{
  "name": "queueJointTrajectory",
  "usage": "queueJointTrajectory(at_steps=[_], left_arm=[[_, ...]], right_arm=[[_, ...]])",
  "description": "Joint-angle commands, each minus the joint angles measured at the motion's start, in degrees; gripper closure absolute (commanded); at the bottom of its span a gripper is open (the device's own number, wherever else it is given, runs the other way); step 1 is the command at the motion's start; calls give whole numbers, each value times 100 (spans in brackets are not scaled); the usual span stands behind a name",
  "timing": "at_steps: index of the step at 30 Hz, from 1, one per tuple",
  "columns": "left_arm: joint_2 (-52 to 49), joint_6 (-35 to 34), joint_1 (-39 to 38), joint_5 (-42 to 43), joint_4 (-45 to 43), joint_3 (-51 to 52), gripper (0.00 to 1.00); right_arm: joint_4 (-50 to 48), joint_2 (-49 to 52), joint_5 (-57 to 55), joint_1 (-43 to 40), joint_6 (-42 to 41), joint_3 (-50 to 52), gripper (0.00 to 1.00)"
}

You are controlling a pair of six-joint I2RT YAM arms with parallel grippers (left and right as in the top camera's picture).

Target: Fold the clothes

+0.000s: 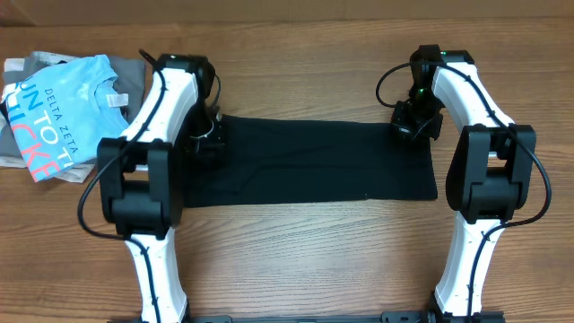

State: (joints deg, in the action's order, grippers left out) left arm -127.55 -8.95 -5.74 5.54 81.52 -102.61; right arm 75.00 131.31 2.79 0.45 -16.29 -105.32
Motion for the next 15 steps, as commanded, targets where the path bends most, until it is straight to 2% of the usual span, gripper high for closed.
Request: queueJointTrajectory(at_steps=[1,5,15], left_arm=[[-212,-120,81,-372,0,24,96],[-507,-232,203,-595,118,26,96],[-660,-240,455,-658,109,138,95]], right_arm=[[-15,-203,33,-15,4,39,87],[-50,-203,26,-17,4,162,96],[-271,-203,-87,-275,-101,671,96]])
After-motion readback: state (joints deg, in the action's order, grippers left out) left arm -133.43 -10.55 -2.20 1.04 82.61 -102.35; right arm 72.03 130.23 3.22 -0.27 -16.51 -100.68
